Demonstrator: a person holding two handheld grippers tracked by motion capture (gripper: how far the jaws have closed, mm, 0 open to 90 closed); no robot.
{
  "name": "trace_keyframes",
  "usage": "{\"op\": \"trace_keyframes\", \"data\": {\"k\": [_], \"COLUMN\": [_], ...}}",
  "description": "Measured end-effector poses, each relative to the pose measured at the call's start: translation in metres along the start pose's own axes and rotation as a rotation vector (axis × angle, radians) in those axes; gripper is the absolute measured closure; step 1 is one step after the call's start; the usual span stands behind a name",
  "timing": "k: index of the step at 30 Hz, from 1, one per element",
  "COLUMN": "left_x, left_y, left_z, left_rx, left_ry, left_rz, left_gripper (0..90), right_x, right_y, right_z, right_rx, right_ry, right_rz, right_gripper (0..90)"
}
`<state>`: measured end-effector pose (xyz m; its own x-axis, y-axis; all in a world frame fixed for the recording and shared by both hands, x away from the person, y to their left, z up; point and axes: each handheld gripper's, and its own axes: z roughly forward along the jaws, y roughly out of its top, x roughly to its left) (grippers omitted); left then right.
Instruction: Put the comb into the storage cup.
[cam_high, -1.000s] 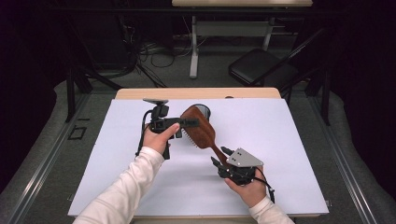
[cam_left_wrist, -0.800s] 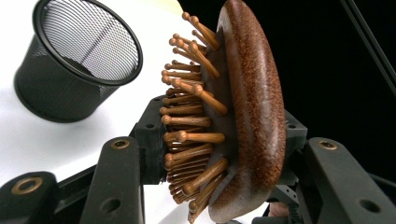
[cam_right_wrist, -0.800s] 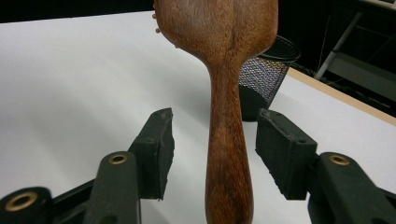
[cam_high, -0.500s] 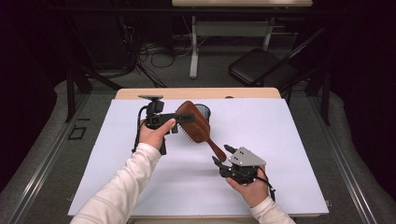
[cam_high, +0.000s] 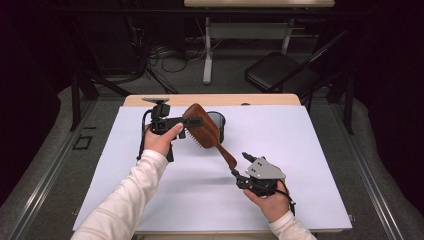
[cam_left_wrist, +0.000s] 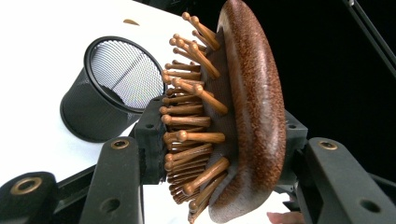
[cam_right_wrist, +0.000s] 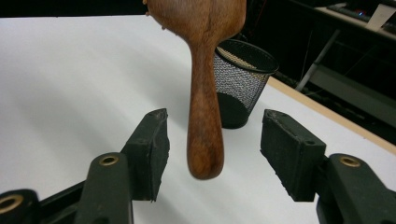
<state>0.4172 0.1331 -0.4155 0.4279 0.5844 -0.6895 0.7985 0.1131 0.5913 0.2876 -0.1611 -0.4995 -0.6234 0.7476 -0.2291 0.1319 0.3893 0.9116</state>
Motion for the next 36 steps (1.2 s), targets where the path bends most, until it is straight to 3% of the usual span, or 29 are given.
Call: {"op": "trace_keyframes", "data": {"k": [8,20,36], "left_x": [-0.003,-0.012,-0.026], "left_y": [0.007,0.017,0.032], "left_z": [-0.005,-0.010,-0.015], "left_rx": [-0.013,-0.016,-0.034], "left_ry": [0.010,0.021,0.048], "left_rz": [0.007,0.025,0.060], "left_gripper": [50.5,50.5,50.4], "right_x": [-0.005,-0.008,-0.011], "right_y": [0.000,0.003,0.003], "right_z": [-0.001,-0.001,-0.003], "right_rx": [0.008,0.077,0.099], "right_ry": [0.010,0.019,0.038], "right_rz": [0.064,0.072,0.089], "right_gripper": [32.3,23.8,14.9]}}
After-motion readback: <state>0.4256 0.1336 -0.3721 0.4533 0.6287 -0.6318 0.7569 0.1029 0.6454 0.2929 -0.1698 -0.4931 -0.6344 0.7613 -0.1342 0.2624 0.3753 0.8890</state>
